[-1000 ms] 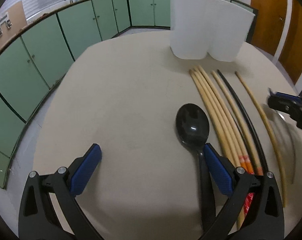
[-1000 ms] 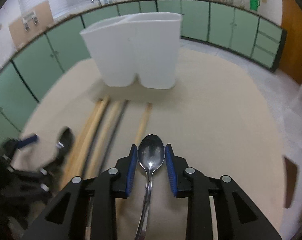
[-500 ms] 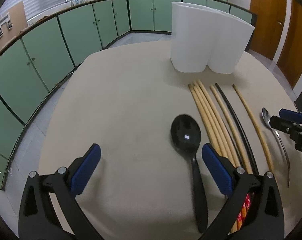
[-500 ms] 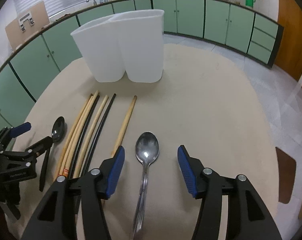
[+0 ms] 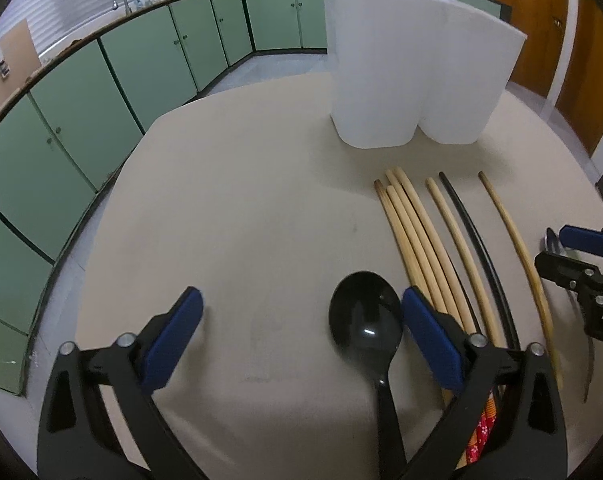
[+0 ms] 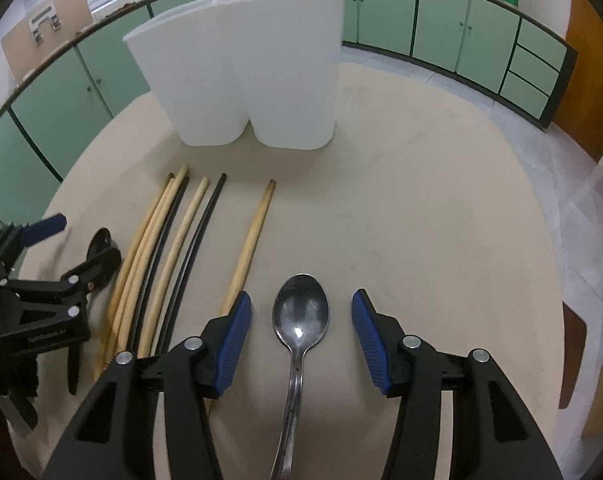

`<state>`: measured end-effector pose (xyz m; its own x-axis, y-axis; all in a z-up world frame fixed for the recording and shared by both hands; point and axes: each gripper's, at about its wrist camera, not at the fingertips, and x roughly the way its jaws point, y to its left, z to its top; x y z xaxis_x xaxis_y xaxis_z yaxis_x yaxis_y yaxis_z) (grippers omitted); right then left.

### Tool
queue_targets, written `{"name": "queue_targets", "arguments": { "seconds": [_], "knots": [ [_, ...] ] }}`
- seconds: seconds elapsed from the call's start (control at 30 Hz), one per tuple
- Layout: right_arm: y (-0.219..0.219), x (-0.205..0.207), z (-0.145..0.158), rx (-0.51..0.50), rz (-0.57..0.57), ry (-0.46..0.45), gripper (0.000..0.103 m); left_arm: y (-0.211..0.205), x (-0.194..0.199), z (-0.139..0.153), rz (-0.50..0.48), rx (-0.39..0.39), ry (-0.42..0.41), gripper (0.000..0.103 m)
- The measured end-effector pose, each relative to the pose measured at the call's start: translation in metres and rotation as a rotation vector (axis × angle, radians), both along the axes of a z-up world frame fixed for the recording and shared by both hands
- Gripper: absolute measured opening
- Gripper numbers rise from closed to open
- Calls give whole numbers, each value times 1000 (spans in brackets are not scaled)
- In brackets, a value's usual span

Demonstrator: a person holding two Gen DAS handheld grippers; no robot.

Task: Organize utensils
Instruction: 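Close the left tool on the black spoon while the right tool lifts the silver spoon, then lower both spoons into the white holder and open both tools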

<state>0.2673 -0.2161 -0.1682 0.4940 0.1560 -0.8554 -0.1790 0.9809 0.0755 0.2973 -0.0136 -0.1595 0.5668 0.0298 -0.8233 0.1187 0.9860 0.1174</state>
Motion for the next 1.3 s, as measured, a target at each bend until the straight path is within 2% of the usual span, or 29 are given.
{"name": "queue_targets", "arguments": {
  "seconds": [0.03, 0.07, 0.13, 0.2, 0.23, 0.27, 0.37, 0.47, 0.53, 0.63, 0.8, 0.97, 1.07, 1.3],
  "knots": [
    [1, 0, 0, -3, -1, 1, 50, -1, 2, -1, -10, -16, 12, 80],
    [1, 2, 0, -1, -2, 4, 49, -1, 6, 0, -14, -47, 24, 75],
    [1, 2, 1, 3, -8, 11, 45, -1, 7, 1, -11, -76, 33, 69],
    [1, 3, 2, 2, -6, 17, 28, -2, 8, 4, -27, -103, 35, 51],
    [2, 2, 2, 6, -5, 20, 28, -2, 8, 6, -37, -127, 36, 37],
    [2, 4, 2, 13, -5, 23, 28, -2, 9, 7, -46, -148, 40, 34],
    [-5, 0, 5, 54, -13, 7, 28, -2, 1, 8, -66, -180, 20, 34],
    [-14, -15, 20, 133, -6, -105, 28, 3, -11, 19, -88, -222, -58, 34],
    [-16, -30, 33, 162, 17, -200, 28, 4, -25, 33, -99, -244, -150, 34],
    [-22, -43, 47, 174, 23, -294, 28, 3, -45, 51, -105, -251, -289, 34],
    [-30, -44, 67, 228, 27, -367, 28, 3, -62, 77, -118, -246, -458, 33],
    [-34, -41, 99, 264, 46, -455, 28, -3, -57, 104, -121, -283, -546, 33],
    [-37, -34, 126, 294, 56, -509, 28, -11, -55, 126, -126, -280, -627, 33],
    [-36, 9, 190, 299, 49, -640, 28, -39, -9, 181, -130, -271, -789, 34]
  ]
}}
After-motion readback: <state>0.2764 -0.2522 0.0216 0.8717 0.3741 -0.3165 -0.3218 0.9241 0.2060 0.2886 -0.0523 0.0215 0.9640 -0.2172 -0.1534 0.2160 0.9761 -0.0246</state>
